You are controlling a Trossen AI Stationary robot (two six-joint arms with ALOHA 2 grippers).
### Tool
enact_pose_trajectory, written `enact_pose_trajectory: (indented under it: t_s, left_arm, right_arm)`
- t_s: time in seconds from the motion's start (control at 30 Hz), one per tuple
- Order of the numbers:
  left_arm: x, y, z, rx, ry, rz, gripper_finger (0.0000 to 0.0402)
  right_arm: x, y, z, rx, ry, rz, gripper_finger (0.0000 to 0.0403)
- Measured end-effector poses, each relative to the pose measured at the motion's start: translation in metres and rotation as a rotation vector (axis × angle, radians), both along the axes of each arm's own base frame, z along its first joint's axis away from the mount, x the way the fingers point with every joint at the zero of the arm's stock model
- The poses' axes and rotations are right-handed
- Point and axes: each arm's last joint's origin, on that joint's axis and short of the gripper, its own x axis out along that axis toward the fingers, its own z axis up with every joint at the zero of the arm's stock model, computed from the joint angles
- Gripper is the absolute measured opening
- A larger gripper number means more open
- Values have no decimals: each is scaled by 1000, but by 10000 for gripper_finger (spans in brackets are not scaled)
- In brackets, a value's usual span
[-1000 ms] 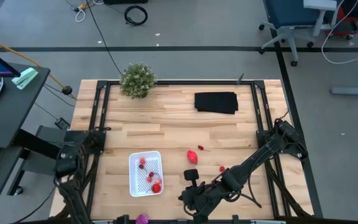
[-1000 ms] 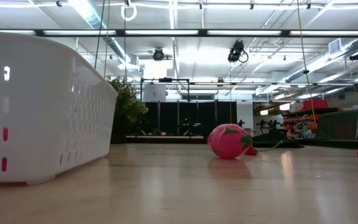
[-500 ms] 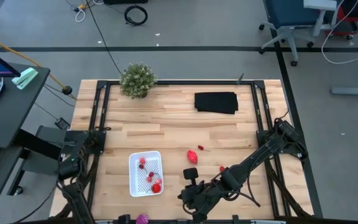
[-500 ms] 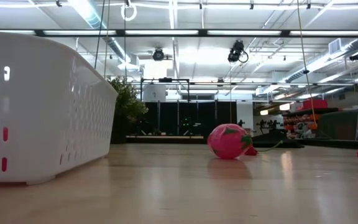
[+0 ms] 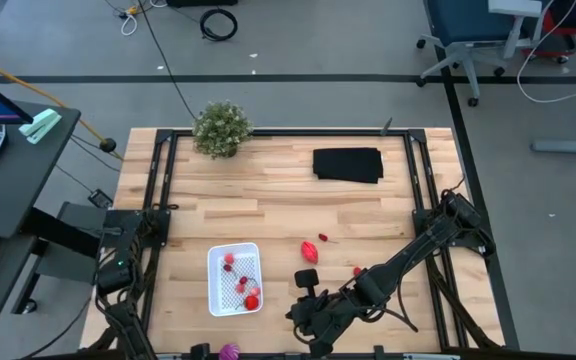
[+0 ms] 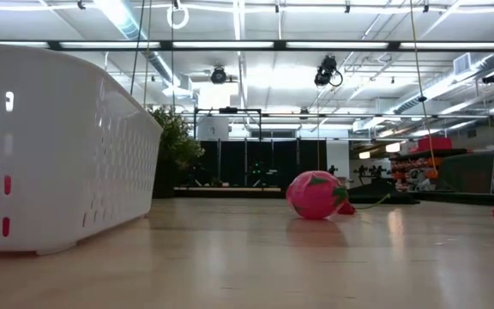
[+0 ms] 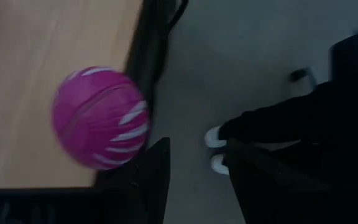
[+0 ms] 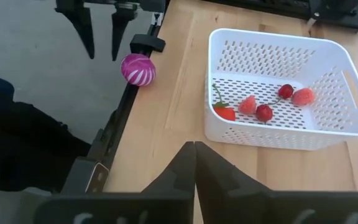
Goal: Pick and placing Produce into tupperware
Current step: Put the onion into the white bin
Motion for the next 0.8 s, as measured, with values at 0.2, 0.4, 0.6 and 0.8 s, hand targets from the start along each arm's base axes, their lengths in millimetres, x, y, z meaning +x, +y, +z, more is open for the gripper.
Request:
enact_pose_trajectory:
  t_s: [0.2,0.4,0.6,0.8]
  left_arm:
    - [-2,10,-3,79,41,43,162]
    - [6,14,-3,83,42,59,162]
    - [25,25,-3,86,42,110,162]
    - [48,42,-3,115,52,170,162]
  right_arm:
    - [0,0,0,-1,0,0,11]
    - [0,0,0,-1,0,1,14]
    - [0,0,0,-1,0,1,12]
    - [0,0,0,-1,0,1,14]
